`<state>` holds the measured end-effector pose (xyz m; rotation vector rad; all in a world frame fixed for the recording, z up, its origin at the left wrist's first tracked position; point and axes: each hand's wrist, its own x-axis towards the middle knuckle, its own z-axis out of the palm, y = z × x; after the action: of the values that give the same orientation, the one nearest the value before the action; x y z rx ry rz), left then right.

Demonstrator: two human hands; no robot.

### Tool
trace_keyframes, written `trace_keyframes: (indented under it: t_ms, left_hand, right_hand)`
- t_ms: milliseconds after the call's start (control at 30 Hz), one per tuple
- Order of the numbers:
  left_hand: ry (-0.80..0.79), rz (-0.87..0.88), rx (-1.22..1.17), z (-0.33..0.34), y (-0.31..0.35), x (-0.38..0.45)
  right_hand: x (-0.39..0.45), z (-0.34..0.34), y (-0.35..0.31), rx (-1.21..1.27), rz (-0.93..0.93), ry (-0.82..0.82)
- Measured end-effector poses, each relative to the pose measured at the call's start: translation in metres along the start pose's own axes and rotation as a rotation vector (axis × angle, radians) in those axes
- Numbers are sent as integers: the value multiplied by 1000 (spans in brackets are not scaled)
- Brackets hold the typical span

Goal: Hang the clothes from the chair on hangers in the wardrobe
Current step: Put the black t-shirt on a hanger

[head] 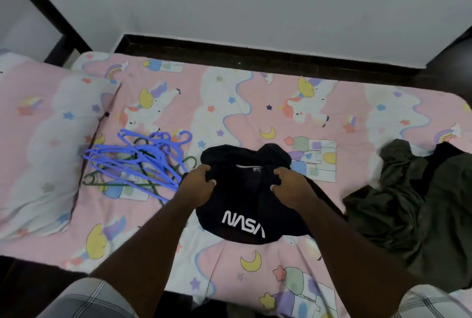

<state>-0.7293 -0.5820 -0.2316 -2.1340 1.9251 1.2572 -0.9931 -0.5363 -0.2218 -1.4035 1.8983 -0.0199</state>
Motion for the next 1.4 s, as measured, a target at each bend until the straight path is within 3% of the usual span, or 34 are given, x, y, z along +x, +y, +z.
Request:
trace_keyframes:
  t_ms: [567,967,1200,1300,1400]
  left_hand:
    - [-37,-204,-98,-17,-156,40]
    - [-7,-254,-248,-26,-230,109]
    - [-35,-217,-266,-36,-246,118]
    - [30,-214,-254,-49,-246,115]
    - [198,-165,-267,-71,-236,113]
  right_hand:
    - [77,143,-150,41,-112,-218]
    - [185,220,-224,13,-24,-118]
    - [193,239,-232,-85,25,-120]
    - [187,228,-242,-31,12,-131]
    - [178,211,-263,80,-20,-122]
